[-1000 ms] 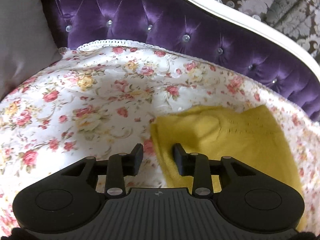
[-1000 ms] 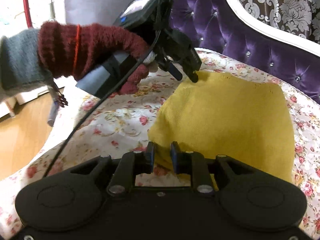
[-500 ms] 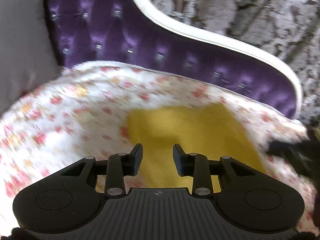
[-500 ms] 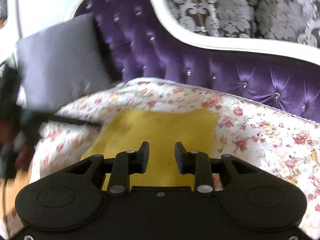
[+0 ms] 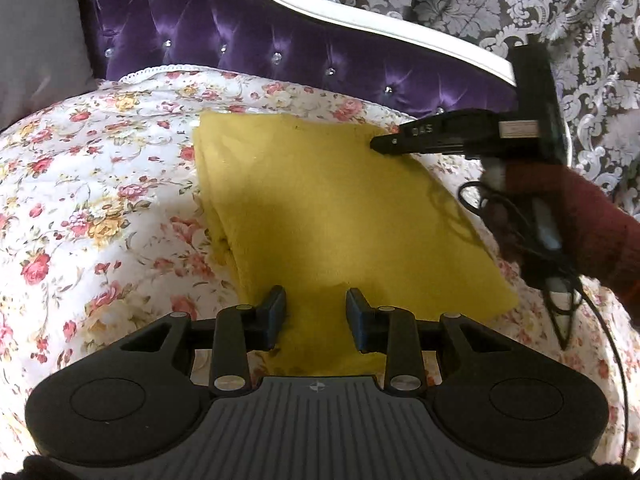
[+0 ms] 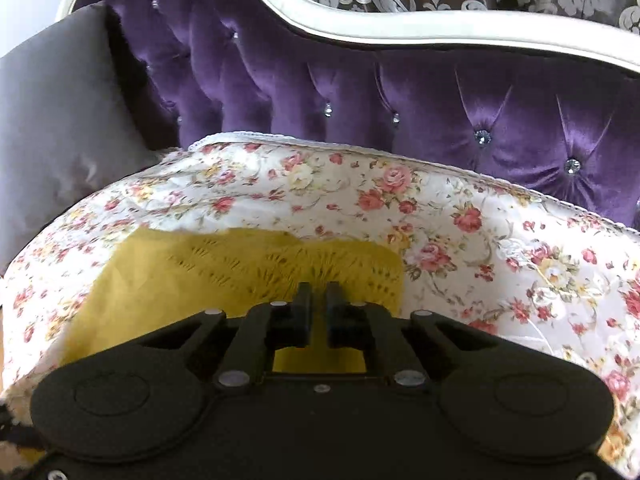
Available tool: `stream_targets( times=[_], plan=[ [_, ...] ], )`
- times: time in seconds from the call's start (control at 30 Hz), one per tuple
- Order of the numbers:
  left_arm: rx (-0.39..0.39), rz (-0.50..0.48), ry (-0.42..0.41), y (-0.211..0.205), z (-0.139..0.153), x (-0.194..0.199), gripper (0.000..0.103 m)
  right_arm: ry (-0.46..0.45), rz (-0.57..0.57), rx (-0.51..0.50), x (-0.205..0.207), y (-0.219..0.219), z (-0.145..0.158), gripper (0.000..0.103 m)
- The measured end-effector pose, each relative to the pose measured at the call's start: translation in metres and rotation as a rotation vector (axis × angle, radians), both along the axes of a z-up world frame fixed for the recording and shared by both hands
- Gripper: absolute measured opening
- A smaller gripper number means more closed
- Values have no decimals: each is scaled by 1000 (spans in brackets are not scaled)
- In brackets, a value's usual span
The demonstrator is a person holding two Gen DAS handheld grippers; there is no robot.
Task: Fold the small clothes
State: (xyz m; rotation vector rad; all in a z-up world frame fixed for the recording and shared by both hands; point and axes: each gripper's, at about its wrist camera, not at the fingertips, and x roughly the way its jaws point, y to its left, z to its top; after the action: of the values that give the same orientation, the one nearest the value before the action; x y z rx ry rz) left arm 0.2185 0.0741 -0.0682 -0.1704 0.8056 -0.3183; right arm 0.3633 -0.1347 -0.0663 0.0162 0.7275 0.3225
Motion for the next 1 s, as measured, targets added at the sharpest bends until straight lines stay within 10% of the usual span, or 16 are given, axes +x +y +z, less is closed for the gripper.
stream_targets(
  times=[0.27, 0.5, 0.8, 1.0],
  plan=[
    [38, 17, -15, -10, -1, -8, 32, 8, -34, -70, 18, 9, 0, 2],
    [21, 37, -20, -10, -2, -13, 32, -131, 128, 28, -18, 39, 33, 16],
    [-33, 72, -13, -2, -3, -18, 32, -23, 205, -35, 2, 99, -9, 16],
    [-48, 83, -18, -1, -1, -21, 35, -74, 188, 39, -7, 77, 14, 28]
  ],
)
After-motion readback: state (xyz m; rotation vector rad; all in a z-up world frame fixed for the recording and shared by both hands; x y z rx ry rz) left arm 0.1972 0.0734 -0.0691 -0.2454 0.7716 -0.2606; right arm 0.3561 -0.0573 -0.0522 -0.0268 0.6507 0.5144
